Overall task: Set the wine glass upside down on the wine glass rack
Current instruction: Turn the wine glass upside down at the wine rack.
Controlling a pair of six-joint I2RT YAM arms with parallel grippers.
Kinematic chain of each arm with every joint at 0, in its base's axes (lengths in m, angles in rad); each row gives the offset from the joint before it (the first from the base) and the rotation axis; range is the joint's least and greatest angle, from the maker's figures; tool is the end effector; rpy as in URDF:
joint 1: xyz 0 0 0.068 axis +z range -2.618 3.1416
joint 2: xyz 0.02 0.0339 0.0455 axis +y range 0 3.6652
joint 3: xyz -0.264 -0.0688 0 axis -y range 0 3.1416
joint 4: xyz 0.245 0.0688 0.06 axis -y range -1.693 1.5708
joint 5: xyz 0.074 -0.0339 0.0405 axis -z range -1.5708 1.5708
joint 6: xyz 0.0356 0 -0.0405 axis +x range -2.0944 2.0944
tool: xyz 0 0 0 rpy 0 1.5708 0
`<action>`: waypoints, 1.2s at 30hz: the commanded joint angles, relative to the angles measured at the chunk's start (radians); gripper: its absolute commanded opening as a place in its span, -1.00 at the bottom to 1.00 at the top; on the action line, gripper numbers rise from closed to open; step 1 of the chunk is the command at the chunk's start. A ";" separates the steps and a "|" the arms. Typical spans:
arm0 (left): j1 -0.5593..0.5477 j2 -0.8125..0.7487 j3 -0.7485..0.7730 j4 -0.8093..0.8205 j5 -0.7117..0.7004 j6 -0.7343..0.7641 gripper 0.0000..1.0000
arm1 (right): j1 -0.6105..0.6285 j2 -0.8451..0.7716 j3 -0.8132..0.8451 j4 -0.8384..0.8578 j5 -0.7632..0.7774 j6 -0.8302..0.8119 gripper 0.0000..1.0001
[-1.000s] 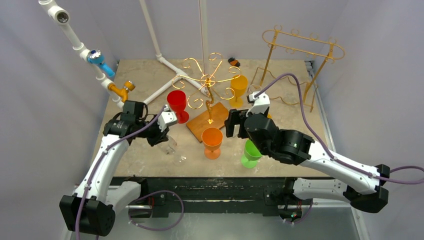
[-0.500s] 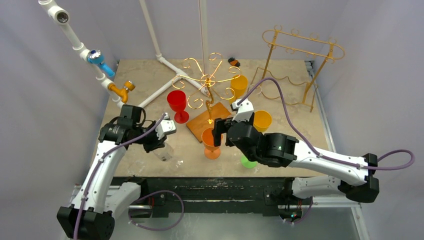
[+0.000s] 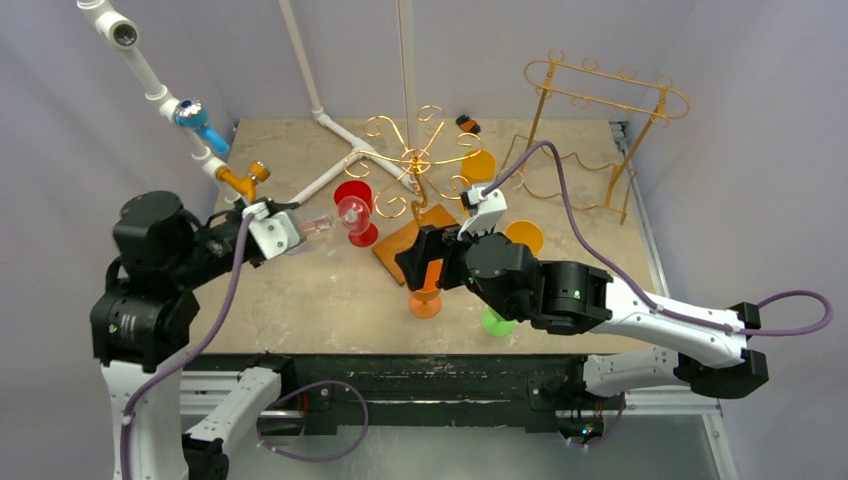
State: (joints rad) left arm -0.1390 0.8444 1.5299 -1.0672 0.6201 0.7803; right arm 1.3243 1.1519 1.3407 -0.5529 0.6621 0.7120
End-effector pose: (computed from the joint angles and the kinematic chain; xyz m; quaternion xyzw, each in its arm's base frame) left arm 0.0881 -0.0332 0.4740 0.5031 0.6312 -0.0717 0.5859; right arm 0.0791 0.2249 0.4232 -0.0589 0.7981 0.3162 0.5095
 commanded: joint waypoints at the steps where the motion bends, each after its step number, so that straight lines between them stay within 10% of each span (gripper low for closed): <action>1: -0.004 -0.044 0.104 0.162 -0.005 -0.082 -1.00 | 0.038 -0.001 0.074 0.112 -0.074 0.031 0.98; 20: 0.020 -0.337 -0.123 0.827 0.048 0.047 -1.00 | 0.061 0.176 0.064 1.186 -0.473 0.227 0.98; 36: 0.070 -0.498 -0.393 1.104 0.113 0.177 -1.00 | 0.063 0.391 0.279 1.149 -0.511 0.312 0.98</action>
State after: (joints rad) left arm -0.0723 0.3611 1.1725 -0.0589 0.6643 0.9100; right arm 1.3792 1.5146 1.5295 0.5678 0.1909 0.9825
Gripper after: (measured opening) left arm 0.187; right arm 0.987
